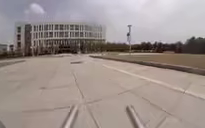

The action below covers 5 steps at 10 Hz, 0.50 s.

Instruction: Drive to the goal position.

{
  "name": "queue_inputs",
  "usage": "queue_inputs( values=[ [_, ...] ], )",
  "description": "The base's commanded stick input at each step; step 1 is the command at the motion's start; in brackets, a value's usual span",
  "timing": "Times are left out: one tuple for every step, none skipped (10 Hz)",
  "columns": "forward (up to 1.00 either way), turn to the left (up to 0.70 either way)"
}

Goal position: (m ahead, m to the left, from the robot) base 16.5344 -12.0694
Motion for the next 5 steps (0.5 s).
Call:
queue_inputs(
  values=[
    [0.70,0.00],
    [0.70,0.00],
    [0.70,0.00],
    [0.70,0.00],
    [0.70,0.00]
  ],
)
